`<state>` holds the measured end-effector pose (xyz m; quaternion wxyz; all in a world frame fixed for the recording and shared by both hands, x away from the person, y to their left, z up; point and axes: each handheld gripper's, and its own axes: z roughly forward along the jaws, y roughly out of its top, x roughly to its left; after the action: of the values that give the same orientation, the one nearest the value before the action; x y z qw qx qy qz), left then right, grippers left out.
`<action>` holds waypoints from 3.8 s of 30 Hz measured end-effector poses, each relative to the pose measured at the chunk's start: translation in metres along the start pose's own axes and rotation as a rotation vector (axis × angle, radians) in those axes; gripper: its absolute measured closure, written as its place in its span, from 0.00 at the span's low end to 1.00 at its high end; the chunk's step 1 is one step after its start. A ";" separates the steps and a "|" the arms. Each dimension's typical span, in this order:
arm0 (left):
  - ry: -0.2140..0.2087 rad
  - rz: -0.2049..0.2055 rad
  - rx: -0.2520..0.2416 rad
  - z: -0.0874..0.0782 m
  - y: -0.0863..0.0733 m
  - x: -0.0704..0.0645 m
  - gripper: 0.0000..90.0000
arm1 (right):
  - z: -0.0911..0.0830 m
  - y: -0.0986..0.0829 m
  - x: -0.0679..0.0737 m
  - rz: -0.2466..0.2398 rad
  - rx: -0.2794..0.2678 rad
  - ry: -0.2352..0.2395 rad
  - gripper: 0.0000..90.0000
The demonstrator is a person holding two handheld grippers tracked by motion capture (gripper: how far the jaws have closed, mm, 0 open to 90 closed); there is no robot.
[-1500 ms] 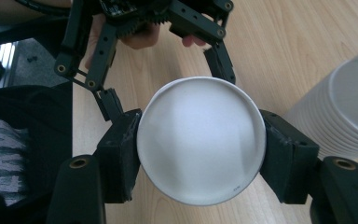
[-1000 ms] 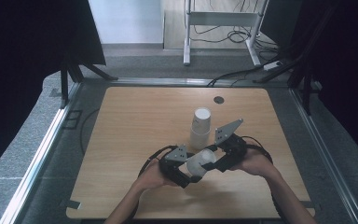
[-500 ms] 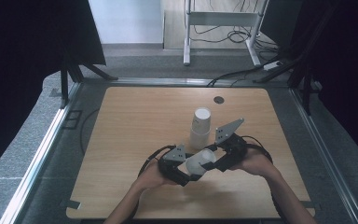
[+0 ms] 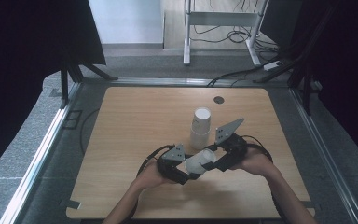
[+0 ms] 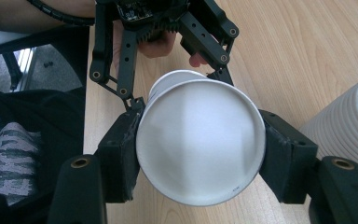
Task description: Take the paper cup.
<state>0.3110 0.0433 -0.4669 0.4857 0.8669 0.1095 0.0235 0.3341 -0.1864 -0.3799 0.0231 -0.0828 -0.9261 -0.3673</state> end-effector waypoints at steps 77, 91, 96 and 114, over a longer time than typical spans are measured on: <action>0.109 0.250 0.567 0.023 0.038 -0.018 0.36 | 0.046 -0.005 0.018 -0.149 0.336 -0.088 0.41; 0.094 0.210 0.460 0.008 0.041 -0.012 0.21 | 0.032 -0.010 0.015 -0.111 0.237 -0.071 0.41; 0.046 0.163 0.369 -0.003 0.042 -0.007 0.18 | 0.021 -0.014 0.015 -0.090 0.165 -0.072 0.41; -0.018 0.078 0.104 -0.022 0.030 -0.006 0.17 | 0.001 -0.037 0.018 -0.089 -0.049 -0.055 0.41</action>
<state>0.3073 0.0455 -0.4292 0.4396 0.8948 0.0722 0.0291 0.3102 -0.2095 -0.4041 -0.0206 -0.0520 -0.9200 -0.3880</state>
